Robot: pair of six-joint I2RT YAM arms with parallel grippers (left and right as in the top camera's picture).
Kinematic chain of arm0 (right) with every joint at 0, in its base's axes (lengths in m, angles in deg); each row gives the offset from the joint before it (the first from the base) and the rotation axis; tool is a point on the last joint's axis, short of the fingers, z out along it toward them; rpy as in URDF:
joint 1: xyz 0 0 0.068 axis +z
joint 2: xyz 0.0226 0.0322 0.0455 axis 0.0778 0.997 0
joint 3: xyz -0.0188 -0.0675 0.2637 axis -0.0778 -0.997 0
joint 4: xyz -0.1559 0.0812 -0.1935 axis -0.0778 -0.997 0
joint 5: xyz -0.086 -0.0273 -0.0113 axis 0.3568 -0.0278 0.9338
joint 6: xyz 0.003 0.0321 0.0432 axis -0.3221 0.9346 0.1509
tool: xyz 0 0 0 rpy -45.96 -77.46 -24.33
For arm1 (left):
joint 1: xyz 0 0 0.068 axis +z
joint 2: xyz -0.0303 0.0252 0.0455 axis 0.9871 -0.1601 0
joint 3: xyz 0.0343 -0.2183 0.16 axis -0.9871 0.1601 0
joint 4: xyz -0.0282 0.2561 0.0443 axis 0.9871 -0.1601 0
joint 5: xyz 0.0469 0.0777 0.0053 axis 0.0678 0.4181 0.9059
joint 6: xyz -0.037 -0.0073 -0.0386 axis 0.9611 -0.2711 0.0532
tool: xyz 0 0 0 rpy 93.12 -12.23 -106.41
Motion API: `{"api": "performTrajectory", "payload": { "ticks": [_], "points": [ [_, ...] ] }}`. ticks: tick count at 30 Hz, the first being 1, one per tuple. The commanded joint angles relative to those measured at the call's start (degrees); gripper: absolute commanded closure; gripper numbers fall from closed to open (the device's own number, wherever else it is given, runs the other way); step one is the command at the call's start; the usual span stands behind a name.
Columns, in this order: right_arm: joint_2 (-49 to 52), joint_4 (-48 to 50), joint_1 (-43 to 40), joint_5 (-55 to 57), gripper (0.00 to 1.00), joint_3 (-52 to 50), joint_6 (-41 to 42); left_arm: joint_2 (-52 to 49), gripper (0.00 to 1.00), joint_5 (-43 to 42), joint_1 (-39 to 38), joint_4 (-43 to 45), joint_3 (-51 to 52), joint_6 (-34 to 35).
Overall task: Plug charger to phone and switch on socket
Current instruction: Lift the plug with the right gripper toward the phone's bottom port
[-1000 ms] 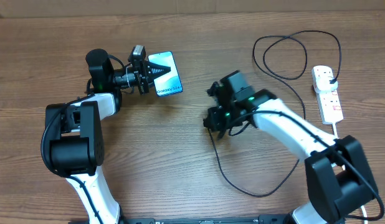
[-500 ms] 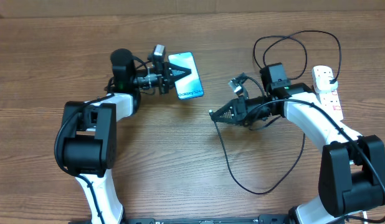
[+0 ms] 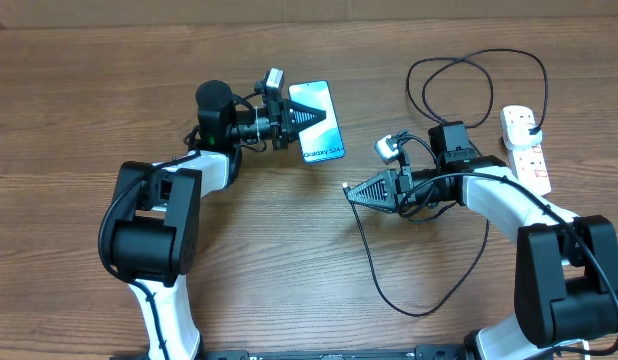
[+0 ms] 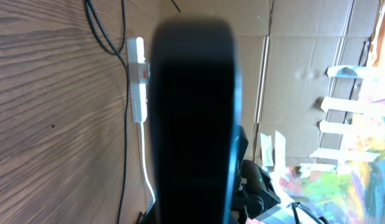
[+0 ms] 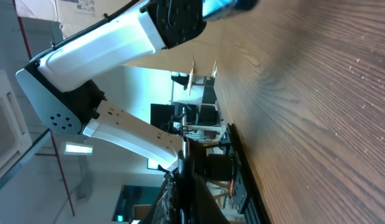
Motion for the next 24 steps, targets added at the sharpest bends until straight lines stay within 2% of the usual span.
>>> {"api": "performTrajectory", "payload": {
  "ticks": [1, 10, 15, 24],
  "points": [
    [-1.7, 2.3, 0.0, 0.3, 0.96, -0.3, 3.6, -0.5, 0.96, -1.3, -1.3, 0.7, -1.6, -0.3],
    [-1.7, 15.0, 0.5, 6.2, 0.96, -0.3, 17.9, -0.4, 0.95, -1.3, -2.3, 1.9, -1.6, 1.3],
    [-1.7, 21.0, 4.3, 9.3, 0.96, -0.3, 24.5, -0.5, 0.96, -1.3, -2.3, 2.9, -1.6, 1.9],
    [-1.7, 26.4, 5.4, 11.7, 0.96, -0.3, 29.4, -0.4, 0.96, -2.0, -2.2, 3.1, -1.6, 1.9]
  ]
}}
